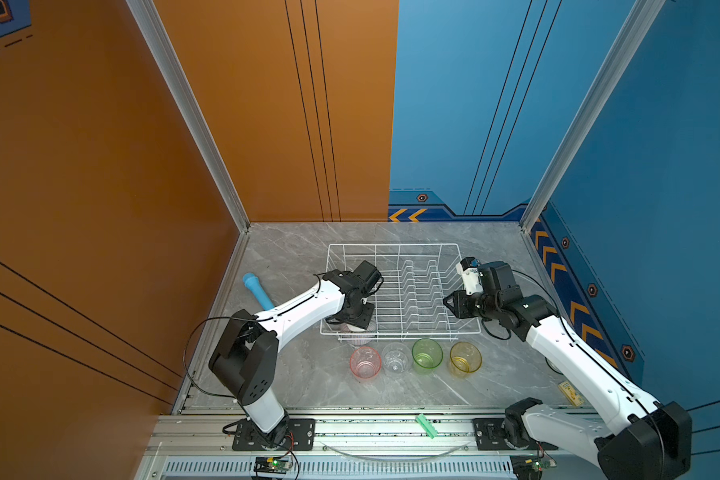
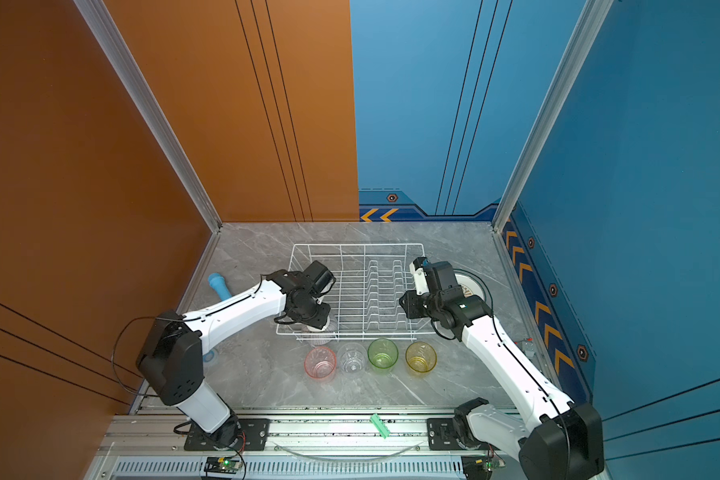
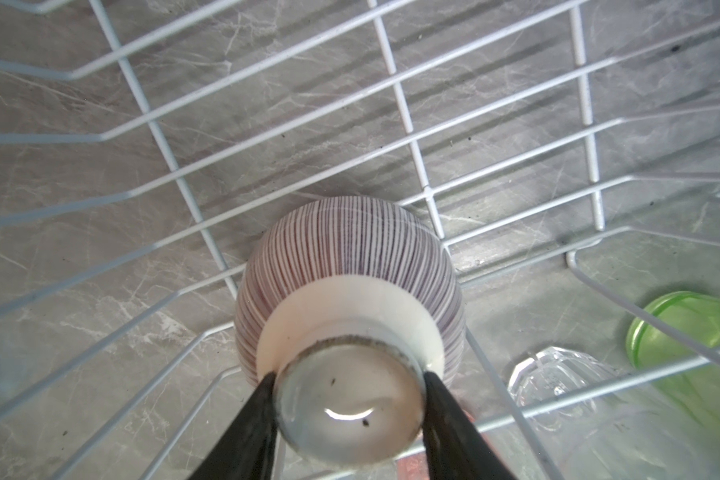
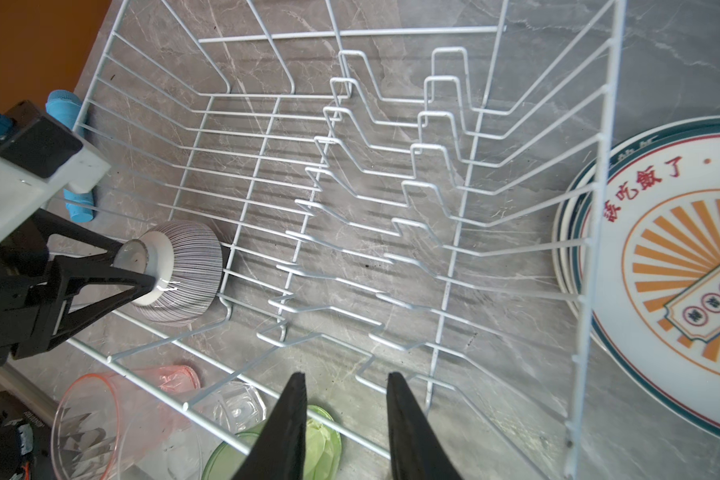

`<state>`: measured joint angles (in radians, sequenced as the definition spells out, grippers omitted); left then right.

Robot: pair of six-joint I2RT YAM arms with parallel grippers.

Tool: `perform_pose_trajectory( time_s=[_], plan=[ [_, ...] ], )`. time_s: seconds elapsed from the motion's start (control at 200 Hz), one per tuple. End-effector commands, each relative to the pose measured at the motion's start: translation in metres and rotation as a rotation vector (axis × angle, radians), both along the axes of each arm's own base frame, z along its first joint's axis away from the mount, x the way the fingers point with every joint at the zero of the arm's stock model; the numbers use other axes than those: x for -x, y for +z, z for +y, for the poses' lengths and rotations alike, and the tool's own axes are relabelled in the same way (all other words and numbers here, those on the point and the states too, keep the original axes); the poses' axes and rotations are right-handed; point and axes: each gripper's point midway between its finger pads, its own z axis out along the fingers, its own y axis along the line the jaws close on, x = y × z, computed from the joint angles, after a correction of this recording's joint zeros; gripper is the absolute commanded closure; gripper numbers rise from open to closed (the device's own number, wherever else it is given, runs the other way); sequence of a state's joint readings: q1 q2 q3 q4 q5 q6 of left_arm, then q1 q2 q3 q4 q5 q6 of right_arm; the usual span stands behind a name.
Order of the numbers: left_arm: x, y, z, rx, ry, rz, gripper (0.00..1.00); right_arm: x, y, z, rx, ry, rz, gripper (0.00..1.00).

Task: Unload the mixed dishes from the dish rack
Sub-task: 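Close the left gripper on the striped bowl's foot, then lift the striped bowl with the left gripper while the right reaches toward it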

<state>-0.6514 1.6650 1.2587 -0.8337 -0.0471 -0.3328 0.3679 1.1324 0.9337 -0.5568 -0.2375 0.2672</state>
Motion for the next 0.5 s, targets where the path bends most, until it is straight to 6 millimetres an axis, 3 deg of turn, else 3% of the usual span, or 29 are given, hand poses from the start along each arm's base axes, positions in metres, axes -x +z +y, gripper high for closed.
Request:
perform_pose_trajectory(
  time_s=[0.0, 0.496],
  plan=[
    [0.0, 0.008, -0.006, 0.051, -0.015, 0.022, 0.56, 0.004, 0.005, 0.011, -0.035, 0.042, 0.001, 0.69],
    [-0.006, 0.037, -0.007, 0.152, -0.011, -0.013, 0.56, 0.015, 0.0, 0.038, -0.12, 0.146, 0.051, 0.69]
  ],
)
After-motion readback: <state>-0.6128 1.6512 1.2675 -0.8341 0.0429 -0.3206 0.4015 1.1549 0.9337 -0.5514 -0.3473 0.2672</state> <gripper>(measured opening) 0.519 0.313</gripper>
